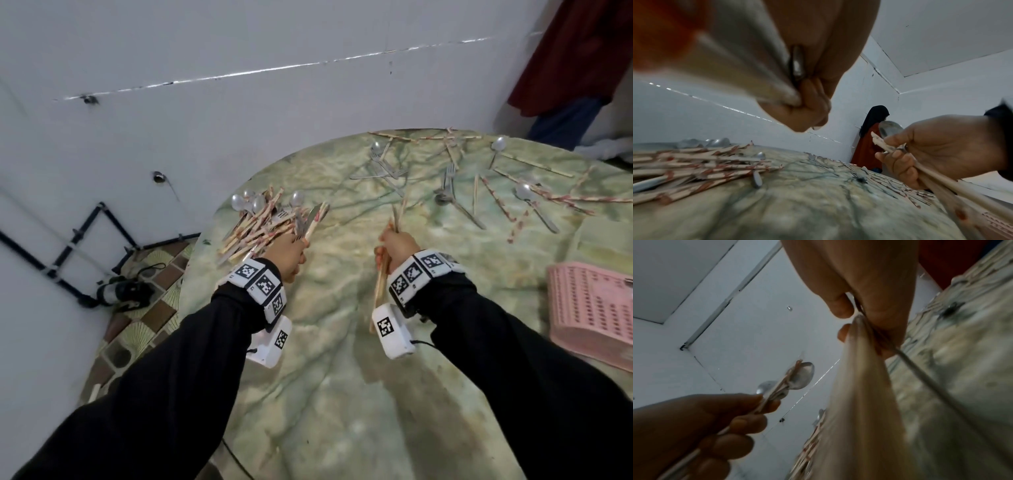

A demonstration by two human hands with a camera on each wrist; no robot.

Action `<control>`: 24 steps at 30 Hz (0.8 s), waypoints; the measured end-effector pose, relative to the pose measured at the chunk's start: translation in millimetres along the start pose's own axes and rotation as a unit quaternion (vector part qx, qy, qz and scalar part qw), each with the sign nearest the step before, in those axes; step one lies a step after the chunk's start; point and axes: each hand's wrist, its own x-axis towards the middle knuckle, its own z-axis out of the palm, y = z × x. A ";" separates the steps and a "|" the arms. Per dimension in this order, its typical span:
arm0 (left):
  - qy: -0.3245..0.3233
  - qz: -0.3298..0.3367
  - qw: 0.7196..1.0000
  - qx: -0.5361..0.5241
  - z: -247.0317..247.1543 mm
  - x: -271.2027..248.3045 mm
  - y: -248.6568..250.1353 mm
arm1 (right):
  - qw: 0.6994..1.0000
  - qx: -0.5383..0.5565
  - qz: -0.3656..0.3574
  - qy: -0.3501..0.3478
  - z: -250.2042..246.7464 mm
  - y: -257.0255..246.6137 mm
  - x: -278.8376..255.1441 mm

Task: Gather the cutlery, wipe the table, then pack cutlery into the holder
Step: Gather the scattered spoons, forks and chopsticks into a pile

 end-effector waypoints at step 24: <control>-0.089 0.053 0.992 0.073 -98.3 131.9 -52.0 | 0.993 -0.077 0.089 -0.003 166.0 32.4 49.7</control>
